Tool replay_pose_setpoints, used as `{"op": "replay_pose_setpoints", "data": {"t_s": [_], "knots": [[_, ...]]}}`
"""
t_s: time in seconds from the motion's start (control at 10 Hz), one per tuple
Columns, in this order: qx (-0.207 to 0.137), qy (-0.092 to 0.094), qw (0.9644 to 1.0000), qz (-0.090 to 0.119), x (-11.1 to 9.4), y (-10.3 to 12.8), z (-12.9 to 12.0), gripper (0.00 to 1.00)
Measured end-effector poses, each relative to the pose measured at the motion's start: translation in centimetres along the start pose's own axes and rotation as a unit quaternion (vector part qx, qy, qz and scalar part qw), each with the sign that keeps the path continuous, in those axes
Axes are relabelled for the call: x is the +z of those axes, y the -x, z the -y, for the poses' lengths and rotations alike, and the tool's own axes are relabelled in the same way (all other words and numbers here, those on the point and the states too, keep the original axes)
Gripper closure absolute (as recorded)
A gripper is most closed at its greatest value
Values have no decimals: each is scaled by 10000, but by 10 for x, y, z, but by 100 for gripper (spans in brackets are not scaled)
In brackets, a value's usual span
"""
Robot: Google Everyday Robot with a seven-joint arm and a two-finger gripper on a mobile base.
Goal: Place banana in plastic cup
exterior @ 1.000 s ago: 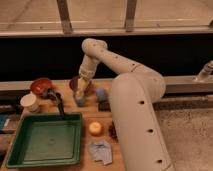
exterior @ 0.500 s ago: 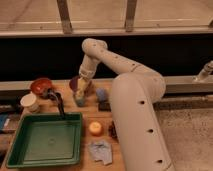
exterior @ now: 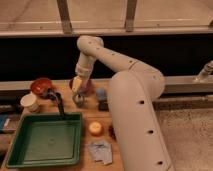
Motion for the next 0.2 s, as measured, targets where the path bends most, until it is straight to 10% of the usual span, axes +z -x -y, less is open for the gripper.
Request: {"op": "replay_pose_setpoints", "data": {"t_s": [0.2], "knots": [[18,-510,9987,11,-16,4,-5,20]]}}
